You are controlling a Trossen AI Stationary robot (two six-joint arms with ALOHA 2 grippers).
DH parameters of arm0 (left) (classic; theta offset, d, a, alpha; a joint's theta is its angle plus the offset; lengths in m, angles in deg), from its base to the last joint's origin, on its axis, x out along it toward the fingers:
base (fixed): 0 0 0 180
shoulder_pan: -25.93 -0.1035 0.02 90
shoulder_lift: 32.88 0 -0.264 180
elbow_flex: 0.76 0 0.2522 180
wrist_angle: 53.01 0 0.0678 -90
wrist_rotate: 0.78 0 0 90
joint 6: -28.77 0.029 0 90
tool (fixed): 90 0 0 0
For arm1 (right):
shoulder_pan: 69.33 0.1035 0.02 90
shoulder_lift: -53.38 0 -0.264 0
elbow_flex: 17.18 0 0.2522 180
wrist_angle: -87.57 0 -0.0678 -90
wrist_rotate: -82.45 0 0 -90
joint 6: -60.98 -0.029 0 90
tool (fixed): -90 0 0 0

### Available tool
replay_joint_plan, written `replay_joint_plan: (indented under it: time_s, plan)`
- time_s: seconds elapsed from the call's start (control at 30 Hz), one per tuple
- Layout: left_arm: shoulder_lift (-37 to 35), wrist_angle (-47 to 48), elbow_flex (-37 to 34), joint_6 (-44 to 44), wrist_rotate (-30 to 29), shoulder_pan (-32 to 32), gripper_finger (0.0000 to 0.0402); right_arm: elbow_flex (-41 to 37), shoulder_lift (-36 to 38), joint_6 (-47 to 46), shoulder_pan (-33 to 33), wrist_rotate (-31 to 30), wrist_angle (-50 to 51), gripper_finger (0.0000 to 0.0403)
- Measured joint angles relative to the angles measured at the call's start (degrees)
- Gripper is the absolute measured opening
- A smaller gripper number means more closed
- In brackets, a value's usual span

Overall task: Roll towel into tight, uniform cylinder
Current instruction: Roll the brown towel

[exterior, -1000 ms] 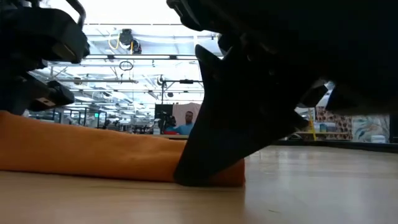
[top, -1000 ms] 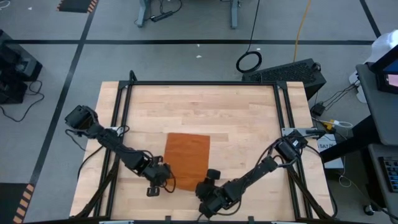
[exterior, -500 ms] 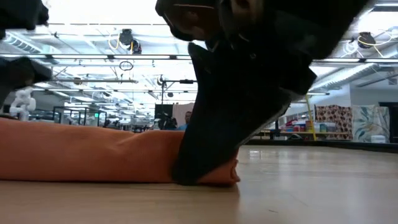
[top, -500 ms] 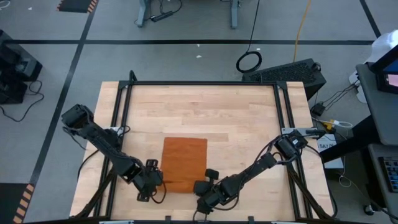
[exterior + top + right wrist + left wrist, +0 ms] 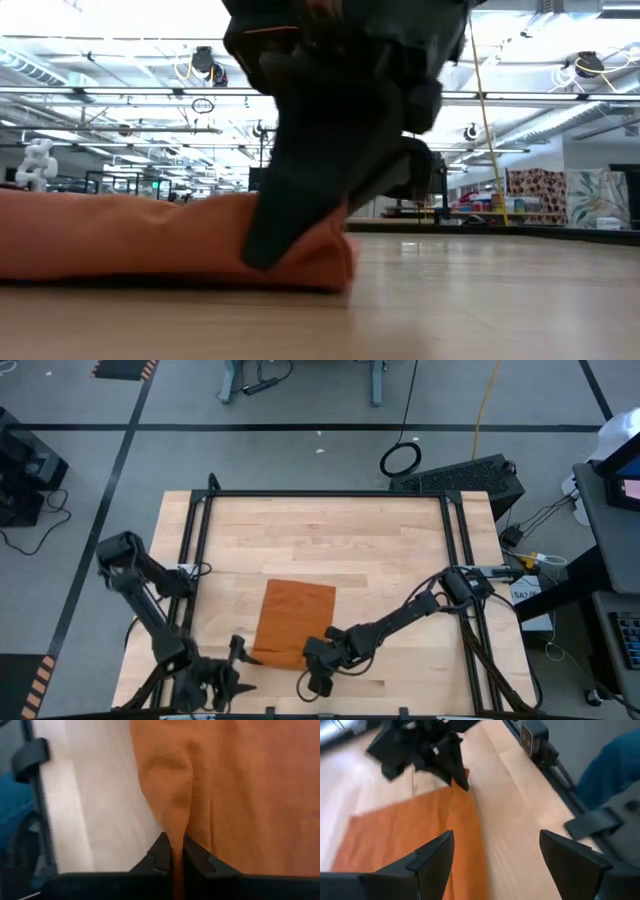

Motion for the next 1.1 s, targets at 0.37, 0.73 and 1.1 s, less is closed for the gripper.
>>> replay_joint_plan:
  time_s: [0.37,0.73,1.1]
  plan:
    - [13.13,-0.94,0.02,2.20,-3.39,0.66,0.0297,0.05,0.46,-0.84,-2.62,9.75,-2.82,0.0008]
    - [15.72,8.54,0.24,-4.58,-3.08,-0.34,0.0296,0.07,0.46,2.30,-3.40,11.17,-2.92,0.0008]
    - [15.28,11.18,0.31,-5.35,6.55,-6.41,0.0177,0.09,0.46,5.92,-3.23,15.67,-2.89,0.0008]
